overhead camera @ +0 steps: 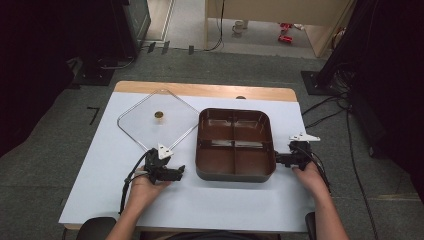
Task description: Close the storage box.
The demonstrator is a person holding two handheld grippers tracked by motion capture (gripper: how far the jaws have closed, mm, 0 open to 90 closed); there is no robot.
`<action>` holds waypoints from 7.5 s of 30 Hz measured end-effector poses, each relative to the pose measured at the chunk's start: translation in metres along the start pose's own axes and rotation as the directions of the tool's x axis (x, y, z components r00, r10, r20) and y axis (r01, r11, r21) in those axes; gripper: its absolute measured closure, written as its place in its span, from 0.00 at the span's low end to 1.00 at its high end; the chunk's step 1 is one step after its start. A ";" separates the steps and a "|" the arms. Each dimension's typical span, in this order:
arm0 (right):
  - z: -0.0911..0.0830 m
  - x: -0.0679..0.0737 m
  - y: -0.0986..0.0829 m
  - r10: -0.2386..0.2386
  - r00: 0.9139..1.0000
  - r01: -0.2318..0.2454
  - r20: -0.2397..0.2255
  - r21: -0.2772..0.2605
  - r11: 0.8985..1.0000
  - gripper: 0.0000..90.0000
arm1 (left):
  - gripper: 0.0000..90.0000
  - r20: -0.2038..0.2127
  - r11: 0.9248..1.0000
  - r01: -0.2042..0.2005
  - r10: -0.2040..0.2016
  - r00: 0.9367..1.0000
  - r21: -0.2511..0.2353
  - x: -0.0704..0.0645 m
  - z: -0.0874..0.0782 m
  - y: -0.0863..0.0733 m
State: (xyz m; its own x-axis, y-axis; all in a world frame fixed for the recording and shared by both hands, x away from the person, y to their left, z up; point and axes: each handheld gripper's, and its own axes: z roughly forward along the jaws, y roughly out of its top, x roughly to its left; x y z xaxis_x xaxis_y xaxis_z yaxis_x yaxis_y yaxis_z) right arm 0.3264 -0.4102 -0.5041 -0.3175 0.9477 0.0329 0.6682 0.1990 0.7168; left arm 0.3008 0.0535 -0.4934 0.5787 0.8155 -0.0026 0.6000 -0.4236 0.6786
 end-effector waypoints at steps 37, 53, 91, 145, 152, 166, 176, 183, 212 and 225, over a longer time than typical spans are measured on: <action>0.000 0.000 0.000 0.000 1.000 0.000 0.000 0.001 1.000 0.09 | 0.32 0.128 0.999 0.015 -0.018 0.992 0.028 0.018 -0.018 0.037; 0.000 0.000 0.000 0.000 1.000 0.000 0.000 0.000 1.000 0.09 | 0.34 0.147 0.997 0.077 -0.077 0.986 0.006 0.047 -0.016 0.058; 0.000 0.000 0.000 -0.002 1.000 0.002 0.001 0.000 1.000 0.09 | 0.37 0.094 0.992 0.109 -0.102 0.990 -0.067 0.105 0.001 0.098; 0.000 0.000 0.000 -0.003 1.000 0.003 0.002 0.001 1.000 0.09 | 0.66 -0.090 0.993 0.104 -0.108 0.990 -0.051 0.139 0.066 0.093; 0.000 0.000 0.000 -0.002 1.000 0.002 0.002 0.001 1.000 0.09 | 0.66 -0.048 0.988 0.144 -0.146 0.988 -0.046 0.144 0.051 0.102; 0.000 0.000 0.000 -0.002 1.000 0.002 0.001 0.001 1.000 0.09 | 0.66 -0.034 0.992 0.093 -0.096 0.995 -0.081 0.141 0.006 0.114; 0.000 0.000 0.000 -0.002 1.000 0.002 0.001 0.001 1.000 0.09 | 0.67 0.011 0.990 0.059 -0.058 0.998 -0.131 0.126 -0.021 0.130; 0.000 0.000 0.000 0.000 1.000 0.000 0.001 0.002 1.000 0.09 | 0.66 0.098 0.986 0.041 -0.025 0.995 -0.163 0.110 -0.028 0.141; 0.000 0.000 0.000 -0.001 1.000 0.001 0.001 0.001 1.000 0.09 | 0.66 0.274 0.977 -0.137 0.177 0.945 -0.161 0.039 0.006 0.163; 0.000 0.000 0.000 0.000 1.000 0.000 0.001 0.002 1.000 0.09 | 0.67 0.314 0.948 -0.254 0.304 0.899 -0.192 0.002 0.019 0.170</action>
State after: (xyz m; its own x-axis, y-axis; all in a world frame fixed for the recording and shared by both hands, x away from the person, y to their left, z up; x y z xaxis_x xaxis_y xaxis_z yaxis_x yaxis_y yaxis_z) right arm 0.3263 -0.4098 -0.5041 -0.3168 0.9479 0.0327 0.6696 0.1991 0.7156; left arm 0.4147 -0.0244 -0.3921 0.8765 0.4806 -0.0268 0.3162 -0.5329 0.7849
